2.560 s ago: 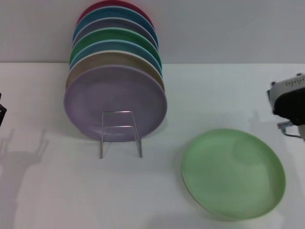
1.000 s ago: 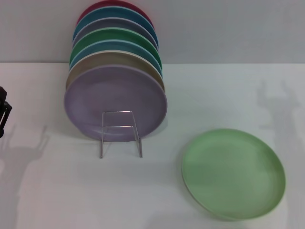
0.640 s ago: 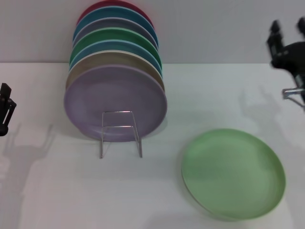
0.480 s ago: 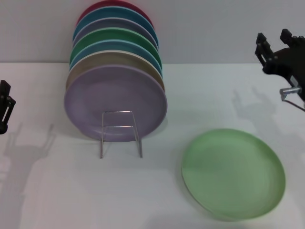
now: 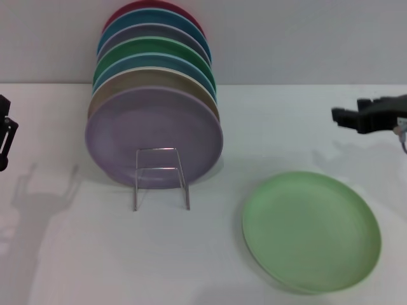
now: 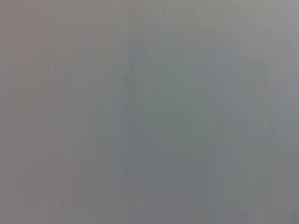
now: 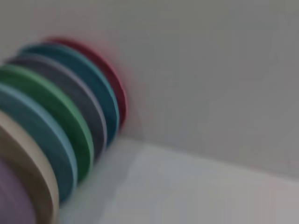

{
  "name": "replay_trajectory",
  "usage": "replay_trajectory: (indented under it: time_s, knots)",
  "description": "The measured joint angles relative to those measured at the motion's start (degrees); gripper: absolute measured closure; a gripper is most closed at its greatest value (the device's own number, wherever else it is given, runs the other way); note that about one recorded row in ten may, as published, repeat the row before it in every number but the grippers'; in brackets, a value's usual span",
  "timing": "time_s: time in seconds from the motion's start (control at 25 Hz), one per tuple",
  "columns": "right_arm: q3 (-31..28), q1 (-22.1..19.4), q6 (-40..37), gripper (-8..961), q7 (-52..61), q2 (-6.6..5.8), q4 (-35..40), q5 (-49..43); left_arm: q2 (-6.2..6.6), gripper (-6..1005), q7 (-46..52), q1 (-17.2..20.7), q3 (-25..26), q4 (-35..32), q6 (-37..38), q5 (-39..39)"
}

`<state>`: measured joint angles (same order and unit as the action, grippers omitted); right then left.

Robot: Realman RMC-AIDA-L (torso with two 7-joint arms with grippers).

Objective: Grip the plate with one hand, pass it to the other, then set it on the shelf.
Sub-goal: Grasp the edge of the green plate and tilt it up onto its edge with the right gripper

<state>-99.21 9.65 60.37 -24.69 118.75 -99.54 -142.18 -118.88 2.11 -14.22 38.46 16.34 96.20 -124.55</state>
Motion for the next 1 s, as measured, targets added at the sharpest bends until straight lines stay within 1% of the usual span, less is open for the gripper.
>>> replay_trajectory:
  time_s: [0.08,0.12,0.16,0.24,0.28,0.32,0.36,0.52,0.84,0.92,1.0]
  knots:
    - [-3.4,3.9,9.0,439,1.6,-0.02,0.3,-3.1,0.07,185,0.0,-0.1,-0.1,0.7,0.6,0.0]
    - [-6.5,7.2,15.9,439,2.5,0.0,1.6,-5.1,0.09,186,0.0,-0.3,-0.1,1.0,1.2,0.0]
    - [-6.5,7.2,15.9,439,2.5,0.0,1.6,-5.1,0.09,186,0.0,-0.3,-0.1,1.0,1.2,0.0]
    - [-9.5,10.4,21.5,439,2.9,-0.14,3.9,-5.8,0.11,186,0.0,-0.5,-0.1,1.0,1.4,0.0]
    - [-10.9,12.0,23.9,439,3.1,-0.37,5.6,-6.0,0.13,186,0.0,-0.6,-0.1,1.0,1.4,0.0]
    - [-13.1,14.5,27.5,439,3.3,-0.76,8.9,-6.6,0.14,186,-0.1,-0.8,-0.1,0.9,1.5,0.0]
    - [-13.1,14.5,27.5,439,3.3,-0.76,8.9,-6.6,0.14,186,-0.1,-0.8,-0.1,0.9,1.5,0.0]
    - [-14.7,17.4,29.8,438,3.2,-1.2,15.5,-10.0,0.14,185,-0.1,-0.8,-0.1,0.5,1.7,0.0]
    - [-15.1,17.7,29.6,439,2.2,-1.21,19.2,-11.7,0.08,186,-0.2,-0.8,-0.1,0.2,1.6,0.0]
    - [-15.5,17.7,29.1,440,1.1,-0.92,22.1,-11.7,0.05,186,-0.1,-0.7,-0.1,0.2,1.6,0.0]
    - [-15.7,17.8,28.7,440,0.8,-0.8,23.1,-11.7,0.05,186,0.0,-0.7,-0.1,0.2,1.6,0.0]
